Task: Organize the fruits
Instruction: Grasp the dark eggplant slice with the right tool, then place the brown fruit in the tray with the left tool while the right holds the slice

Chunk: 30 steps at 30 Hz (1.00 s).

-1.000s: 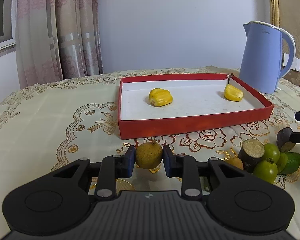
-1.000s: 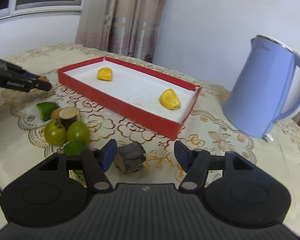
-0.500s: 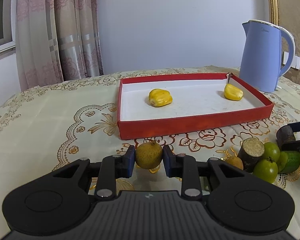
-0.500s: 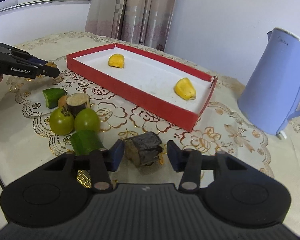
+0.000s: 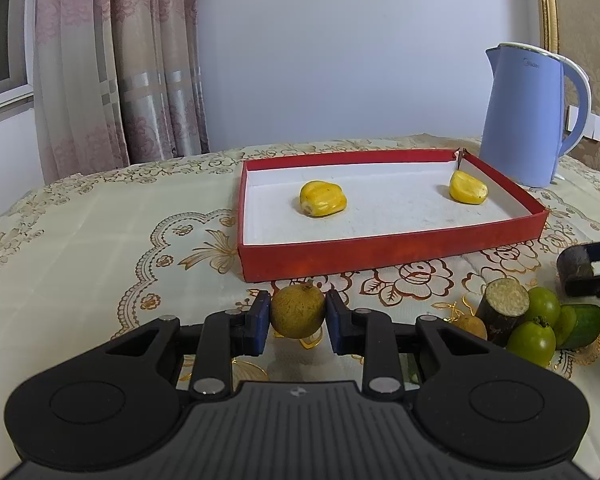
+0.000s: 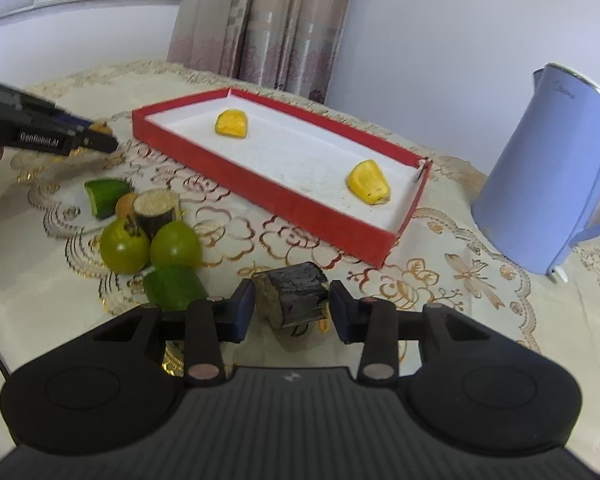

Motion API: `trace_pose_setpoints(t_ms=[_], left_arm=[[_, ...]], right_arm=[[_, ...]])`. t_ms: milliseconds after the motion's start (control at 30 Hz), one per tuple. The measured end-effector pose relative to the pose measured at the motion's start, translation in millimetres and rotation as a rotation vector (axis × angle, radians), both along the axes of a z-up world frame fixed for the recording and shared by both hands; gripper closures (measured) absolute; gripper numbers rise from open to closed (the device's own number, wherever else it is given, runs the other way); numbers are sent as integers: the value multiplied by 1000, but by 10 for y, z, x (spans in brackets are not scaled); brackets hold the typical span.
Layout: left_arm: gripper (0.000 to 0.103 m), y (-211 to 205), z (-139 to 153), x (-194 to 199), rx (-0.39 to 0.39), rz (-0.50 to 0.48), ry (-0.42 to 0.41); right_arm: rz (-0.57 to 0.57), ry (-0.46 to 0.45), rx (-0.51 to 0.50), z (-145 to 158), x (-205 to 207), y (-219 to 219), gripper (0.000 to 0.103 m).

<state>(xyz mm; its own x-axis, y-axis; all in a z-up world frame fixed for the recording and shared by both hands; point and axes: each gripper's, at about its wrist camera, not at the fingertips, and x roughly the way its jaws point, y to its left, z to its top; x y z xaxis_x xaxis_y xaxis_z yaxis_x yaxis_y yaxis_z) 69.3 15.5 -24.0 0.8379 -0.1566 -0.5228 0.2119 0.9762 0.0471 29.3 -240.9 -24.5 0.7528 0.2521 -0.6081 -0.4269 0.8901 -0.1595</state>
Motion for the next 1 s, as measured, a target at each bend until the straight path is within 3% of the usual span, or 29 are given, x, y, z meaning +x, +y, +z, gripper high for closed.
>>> trace_pose_setpoints(t_ms=[433, 633, 1000], left_arm=[[75, -64, 186, 22, -23, -32, -6], [75, -380, 317, 422, 22, -95, -28], [75, -931, 89, 1320, 60, -115, 83]], right_arm=[[-30, -31, 107, 109, 7, -104, 65], [-50, -42, 131, 122, 1, -158, 65], [-76, -63, 154, 155, 6, -211, 65]])
